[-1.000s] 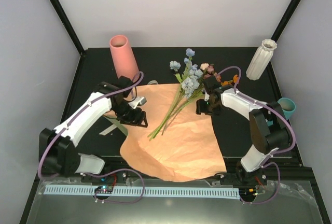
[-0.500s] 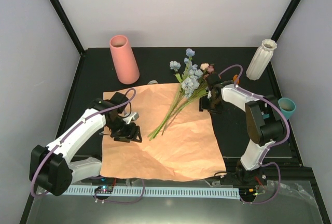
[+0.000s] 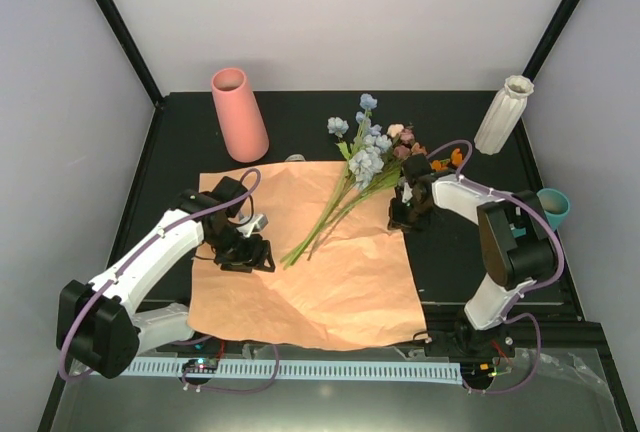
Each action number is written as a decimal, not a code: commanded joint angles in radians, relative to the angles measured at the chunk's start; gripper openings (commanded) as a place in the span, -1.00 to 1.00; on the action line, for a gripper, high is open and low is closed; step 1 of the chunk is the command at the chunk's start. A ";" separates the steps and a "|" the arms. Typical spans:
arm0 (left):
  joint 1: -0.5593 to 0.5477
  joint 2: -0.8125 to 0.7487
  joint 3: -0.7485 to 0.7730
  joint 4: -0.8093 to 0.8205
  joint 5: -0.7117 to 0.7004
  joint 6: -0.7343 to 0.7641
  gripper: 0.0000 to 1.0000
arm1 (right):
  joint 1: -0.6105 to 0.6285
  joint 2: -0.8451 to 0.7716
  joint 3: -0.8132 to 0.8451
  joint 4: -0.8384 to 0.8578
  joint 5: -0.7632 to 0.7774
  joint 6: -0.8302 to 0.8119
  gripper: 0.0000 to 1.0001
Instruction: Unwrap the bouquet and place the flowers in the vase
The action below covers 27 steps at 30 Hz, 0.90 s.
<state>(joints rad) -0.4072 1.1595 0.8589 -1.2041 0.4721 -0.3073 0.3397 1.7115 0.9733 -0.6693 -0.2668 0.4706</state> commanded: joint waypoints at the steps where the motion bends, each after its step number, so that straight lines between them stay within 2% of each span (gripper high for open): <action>1: -0.004 0.003 0.006 0.010 -0.003 -0.015 0.32 | -0.026 -0.014 -0.039 0.041 -0.036 0.002 -0.48; 5: -0.005 0.000 0.007 0.016 -0.009 -0.016 0.32 | -0.039 -0.002 -0.028 0.064 -0.035 0.001 -0.95; 12: -0.005 0.001 -0.004 0.045 -0.013 -0.022 0.29 | -0.065 0.083 0.104 0.070 -0.004 0.020 -0.97; 20: -0.012 0.054 0.028 0.098 0.021 0.000 0.27 | -0.165 0.220 0.294 0.082 0.036 0.078 -0.97; 24: -0.046 0.113 0.056 0.114 0.071 0.041 0.26 | -0.197 0.264 0.394 0.065 0.078 0.082 -0.97; 27: -0.096 0.153 0.048 0.131 0.073 0.064 0.27 | -0.223 0.270 0.410 0.076 0.075 0.084 -0.97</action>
<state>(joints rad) -0.4526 1.2774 0.8764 -1.1149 0.5030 -0.2886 0.1452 1.9781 1.3430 -0.6094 -0.2272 0.5354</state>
